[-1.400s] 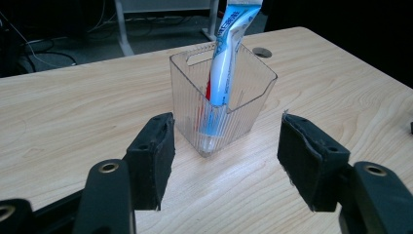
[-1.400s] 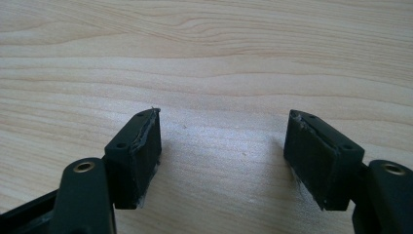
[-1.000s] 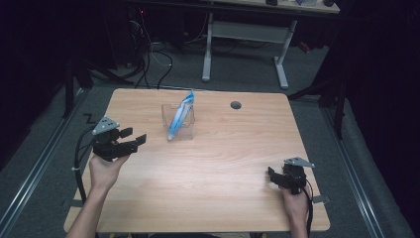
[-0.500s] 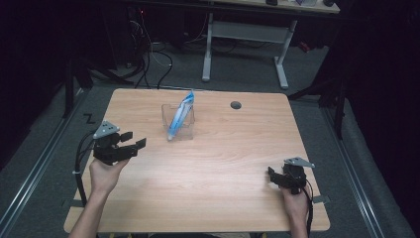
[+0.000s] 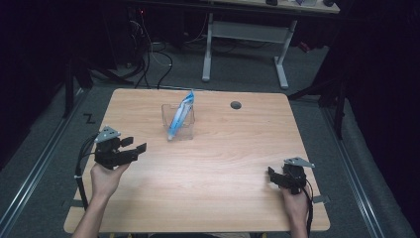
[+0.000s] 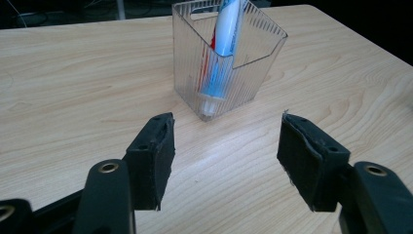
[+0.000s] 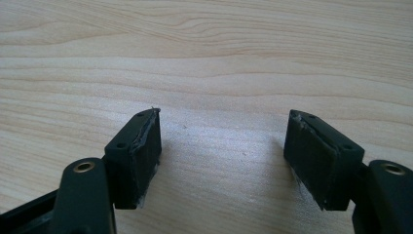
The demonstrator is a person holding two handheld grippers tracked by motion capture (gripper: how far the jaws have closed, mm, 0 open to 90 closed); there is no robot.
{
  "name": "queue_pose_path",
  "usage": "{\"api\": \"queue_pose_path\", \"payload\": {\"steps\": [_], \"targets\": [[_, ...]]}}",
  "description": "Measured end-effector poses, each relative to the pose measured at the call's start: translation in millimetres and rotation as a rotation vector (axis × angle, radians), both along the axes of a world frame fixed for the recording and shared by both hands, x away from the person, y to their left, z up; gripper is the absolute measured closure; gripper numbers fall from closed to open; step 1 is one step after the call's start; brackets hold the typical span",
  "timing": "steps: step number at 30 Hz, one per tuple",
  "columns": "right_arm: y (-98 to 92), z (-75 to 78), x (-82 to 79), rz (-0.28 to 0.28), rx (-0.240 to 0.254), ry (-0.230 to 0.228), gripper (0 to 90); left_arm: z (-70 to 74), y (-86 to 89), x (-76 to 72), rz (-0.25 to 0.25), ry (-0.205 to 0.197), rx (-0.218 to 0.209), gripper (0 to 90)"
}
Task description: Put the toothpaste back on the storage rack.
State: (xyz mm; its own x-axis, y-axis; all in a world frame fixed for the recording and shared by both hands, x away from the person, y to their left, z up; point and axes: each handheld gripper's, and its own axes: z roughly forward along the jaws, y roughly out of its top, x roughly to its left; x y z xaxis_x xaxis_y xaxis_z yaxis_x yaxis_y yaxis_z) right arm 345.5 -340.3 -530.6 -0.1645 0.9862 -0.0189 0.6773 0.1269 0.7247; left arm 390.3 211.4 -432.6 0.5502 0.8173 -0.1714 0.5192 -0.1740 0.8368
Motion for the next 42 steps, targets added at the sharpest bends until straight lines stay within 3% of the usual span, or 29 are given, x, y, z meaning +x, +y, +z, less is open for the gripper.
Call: {"api": "queue_pose_path", "payload": {"steps": [15,42], "targets": [[0.1,0.0,0.0,-0.001,0.001,0.0,30.0,-14.8,-1.0,0.1,0.011,0.026,0.012,38.7],[0.1,0.0,0.0,0.0,0.001,0.0,29.9,-52.6,-11.6,-1.0,0.005,0.109,0.013,38.8]]}}
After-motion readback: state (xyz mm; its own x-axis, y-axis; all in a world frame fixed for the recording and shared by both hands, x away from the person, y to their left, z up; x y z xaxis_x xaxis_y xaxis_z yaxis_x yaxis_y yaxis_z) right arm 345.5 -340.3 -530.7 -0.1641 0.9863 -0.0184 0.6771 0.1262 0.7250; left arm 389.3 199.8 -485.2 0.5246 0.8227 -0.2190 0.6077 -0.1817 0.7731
